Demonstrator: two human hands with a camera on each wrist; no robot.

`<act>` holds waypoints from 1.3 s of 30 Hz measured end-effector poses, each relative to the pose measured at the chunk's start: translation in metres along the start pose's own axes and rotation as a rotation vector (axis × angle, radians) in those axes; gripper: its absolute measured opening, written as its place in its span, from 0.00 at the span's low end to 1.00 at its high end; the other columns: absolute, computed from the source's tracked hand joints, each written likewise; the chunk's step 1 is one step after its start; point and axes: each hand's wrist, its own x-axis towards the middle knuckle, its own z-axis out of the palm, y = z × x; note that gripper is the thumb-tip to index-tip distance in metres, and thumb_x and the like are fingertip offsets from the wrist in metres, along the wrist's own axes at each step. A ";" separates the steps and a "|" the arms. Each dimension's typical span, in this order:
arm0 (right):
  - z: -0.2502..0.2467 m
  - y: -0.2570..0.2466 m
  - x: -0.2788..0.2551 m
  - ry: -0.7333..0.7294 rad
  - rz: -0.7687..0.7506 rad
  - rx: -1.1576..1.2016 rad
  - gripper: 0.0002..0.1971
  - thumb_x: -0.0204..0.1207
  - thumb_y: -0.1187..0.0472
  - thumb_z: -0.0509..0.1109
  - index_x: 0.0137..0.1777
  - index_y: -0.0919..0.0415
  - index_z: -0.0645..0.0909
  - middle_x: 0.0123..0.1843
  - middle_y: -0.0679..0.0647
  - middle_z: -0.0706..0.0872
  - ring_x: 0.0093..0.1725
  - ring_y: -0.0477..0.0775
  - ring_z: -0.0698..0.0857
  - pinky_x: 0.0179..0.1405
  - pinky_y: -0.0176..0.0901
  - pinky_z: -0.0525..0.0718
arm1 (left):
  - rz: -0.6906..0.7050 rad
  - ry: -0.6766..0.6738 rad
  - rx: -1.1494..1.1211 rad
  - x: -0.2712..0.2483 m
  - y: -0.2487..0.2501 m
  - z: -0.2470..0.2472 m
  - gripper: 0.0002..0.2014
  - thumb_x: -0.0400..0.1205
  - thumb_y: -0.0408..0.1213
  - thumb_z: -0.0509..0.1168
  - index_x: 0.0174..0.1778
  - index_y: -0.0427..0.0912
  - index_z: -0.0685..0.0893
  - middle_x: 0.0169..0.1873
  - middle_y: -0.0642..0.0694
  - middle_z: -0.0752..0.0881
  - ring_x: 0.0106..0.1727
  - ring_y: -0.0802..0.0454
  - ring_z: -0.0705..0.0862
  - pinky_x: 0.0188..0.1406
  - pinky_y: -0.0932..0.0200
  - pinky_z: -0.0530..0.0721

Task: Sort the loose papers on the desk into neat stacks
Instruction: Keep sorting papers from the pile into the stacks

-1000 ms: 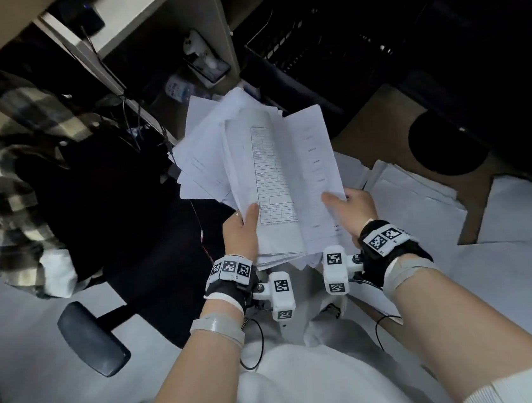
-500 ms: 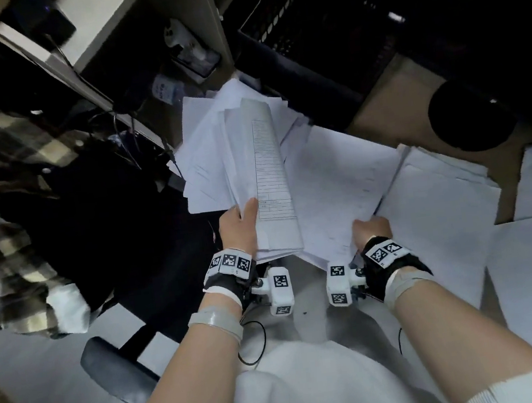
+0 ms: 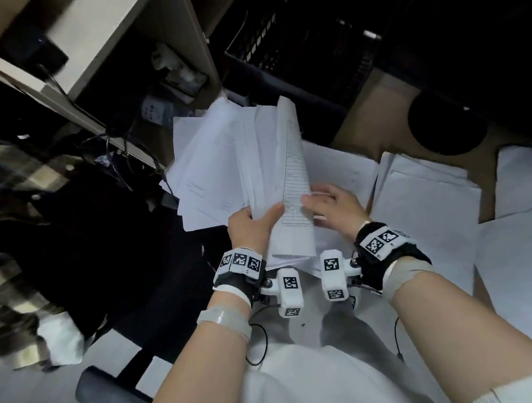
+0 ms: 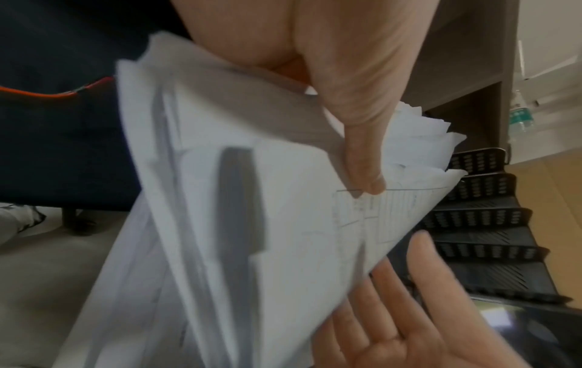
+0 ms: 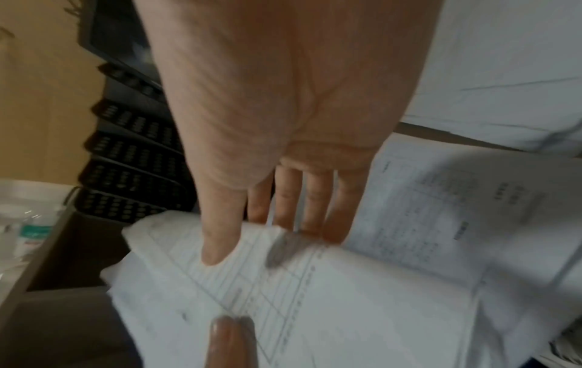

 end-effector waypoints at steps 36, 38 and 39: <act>-0.041 -0.037 -0.032 -0.130 -0.220 -0.143 0.08 0.71 0.63 0.82 0.48 0.65 0.89 0.44 0.50 0.93 0.45 0.40 0.89 0.48 0.27 0.82 | 0.042 -0.041 -0.244 -0.052 0.024 0.060 0.23 0.76 0.61 0.73 0.37 0.41 0.86 0.38 0.40 0.88 0.40 0.43 0.85 0.47 0.44 0.85; -0.031 -0.039 -0.029 -0.108 -0.199 -0.131 0.07 0.74 0.61 0.79 0.48 0.63 0.88 0.44 0.48 0.91 0.44 0.40 0.88 0.48 0.28 0.81 | 0.071 -0.037 -0.235 -0.045 0.025 0.050 0.09 0.82 0.44 0.72 0.50 0.43 0.90 0.47 0.43 0.93 0.48 0.46 0.91 0.51 0.50 0.89; -0.028 -0.040 -0.026 -0.066 -0.180 -0.126 0.06 0.77 0.60 0.77 0.49 0.61 0.87 0.45 0.48 0.90 0.46 0.41 0.87 0.49 0.30 0.80 | 0.090 -0.032 -0.230 -0.040 0.023 0.044 0.08 0.83 0.37 0.71 0.56 0.40 0.90 0.49 0.43 0.93 0.50 0.47 0.91 0.53 0.53 0.89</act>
